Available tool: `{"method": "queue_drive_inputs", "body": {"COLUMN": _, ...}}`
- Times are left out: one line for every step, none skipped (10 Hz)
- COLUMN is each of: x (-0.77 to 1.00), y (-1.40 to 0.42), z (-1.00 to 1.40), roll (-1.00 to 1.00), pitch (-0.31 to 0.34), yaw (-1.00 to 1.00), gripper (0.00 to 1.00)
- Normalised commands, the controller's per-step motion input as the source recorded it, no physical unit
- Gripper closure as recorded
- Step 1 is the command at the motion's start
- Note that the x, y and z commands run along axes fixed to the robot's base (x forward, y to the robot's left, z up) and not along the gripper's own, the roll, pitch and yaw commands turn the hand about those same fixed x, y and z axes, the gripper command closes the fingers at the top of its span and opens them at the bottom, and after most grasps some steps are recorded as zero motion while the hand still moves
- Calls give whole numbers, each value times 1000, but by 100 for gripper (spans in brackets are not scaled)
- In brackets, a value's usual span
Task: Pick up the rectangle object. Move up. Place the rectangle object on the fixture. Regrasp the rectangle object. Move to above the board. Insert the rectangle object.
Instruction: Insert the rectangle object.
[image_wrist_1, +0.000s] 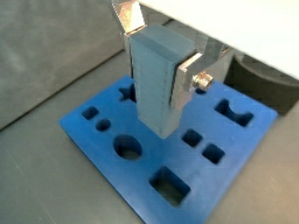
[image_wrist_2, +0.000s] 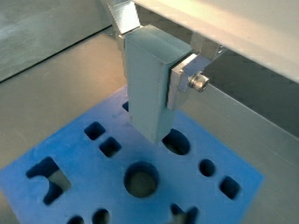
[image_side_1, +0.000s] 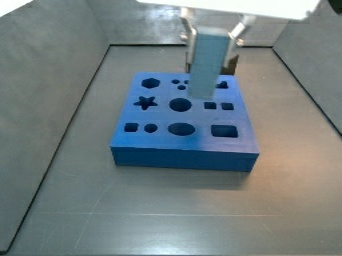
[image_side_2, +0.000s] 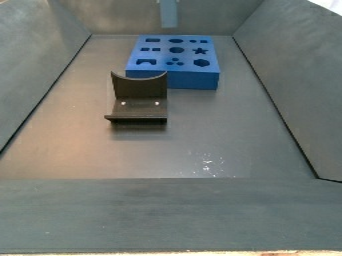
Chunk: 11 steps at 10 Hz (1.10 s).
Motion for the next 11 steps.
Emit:
{"method": "queue_drive_inputs", "body": {"x": 423, "y": -211, "z": -346, "roll": -91, "pitch": 23, "yaw": -29, "gripper": 100}}
{"method": "queue_drive_inputs", "body": {"x": 340, "y": -311, "z": -346, "roll": 0, "pitch": 0, "yaw": 0, "gripper": 100}}
{"method": "queue_drive_inputs", "body": {"x": 160, "y": -237, "z": -211, "roll": 74, "pitch": 0, "yaw": 0, "gripper": 100}}
{"method": "queue_drive_inputs", "body": {"x": 131, "y": -214, "z": -163, "roll": 197, "pitch": 0, "yaw": 0, "gripper": 100}}
{"method": "queue_drive_inputs", "body": {"x": 80, "y": -283, "z": -151, "roll": 337, "pitch": -20, "yaw": 0, "gripper": 100}}
{"method": "queue_drive_inputs", "body": {"x": 46, "y": -249, "z": -123, "roll": 460, "pitch": -57, "yaw": 14, "gripper": 100}}
{"method": "queue_drive_inputs", "body": {"x": 0, "y": -137, "z": -120, "roll": 429, "pitch": -117, "yaw": 63, "gripper": 100}}
{"method": "queue_drive_inputs", "body": {"x": 0, "y": -51, "z": -140, "roll": 414, "pitch": -166, "yaw": 154, "gripper": 100}}
{"method": "queue_drive_inputs", "body": {"x": 0, "y": 0, "z": -180, "roll": 366, "pitch": -209, "yaw": 303, "gripper": 100}}
{"method": "queue_drive_inputs", "body": {"x": 0, "y": 0, "z": -151, "roll": 420, "pitch": -237, "yaw": 329, "gripper": 100}}
{"method": "queue_drive_inputs", "body": {"x": 23, "y": 0, "z": -114, "roll": 437, "pitch": -160, "yaw": 309, "gripper": 100}}
